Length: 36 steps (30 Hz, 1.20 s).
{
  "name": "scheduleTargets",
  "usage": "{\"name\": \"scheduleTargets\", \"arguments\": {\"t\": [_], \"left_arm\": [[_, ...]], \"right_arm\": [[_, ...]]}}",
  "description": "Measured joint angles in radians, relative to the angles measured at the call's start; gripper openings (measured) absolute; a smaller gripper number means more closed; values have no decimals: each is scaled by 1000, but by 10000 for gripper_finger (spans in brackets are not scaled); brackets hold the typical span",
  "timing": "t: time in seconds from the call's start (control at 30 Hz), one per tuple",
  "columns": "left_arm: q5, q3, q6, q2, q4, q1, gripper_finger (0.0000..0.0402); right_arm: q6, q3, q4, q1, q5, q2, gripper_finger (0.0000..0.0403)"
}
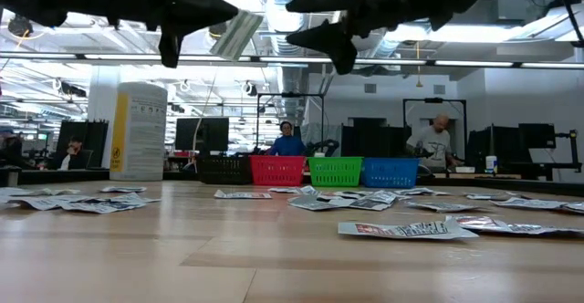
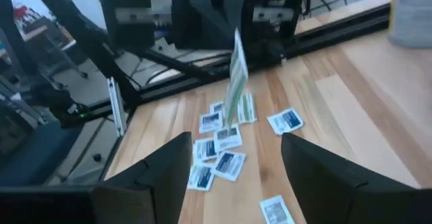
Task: Pick & Place First Aid Supplies
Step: Put the top bandage pack into the blue bin
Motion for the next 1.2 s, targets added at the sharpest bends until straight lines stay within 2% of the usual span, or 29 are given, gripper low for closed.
{"name": "scheduleTargets", "arguments": {"t": [0.27, 0.8, 1.1, 1.2], "left_arm": [[1, 0, 0, 0, 56, 0, 6], [1, 0, 6, 0, 132, 0, 7], [2, 0, 7, 0, 132, 0, 7], [2, 0, 7, 0, 132, 0, 7]], "right_arm": [[0, 1, 203, 0, -17, 64, 212], [52, 202, 201, 9, -48, 207, 188], [52, 208, 155, 4, -46, 207, 153], [52, 208, 111, -2, -47, 207, 109]]}}
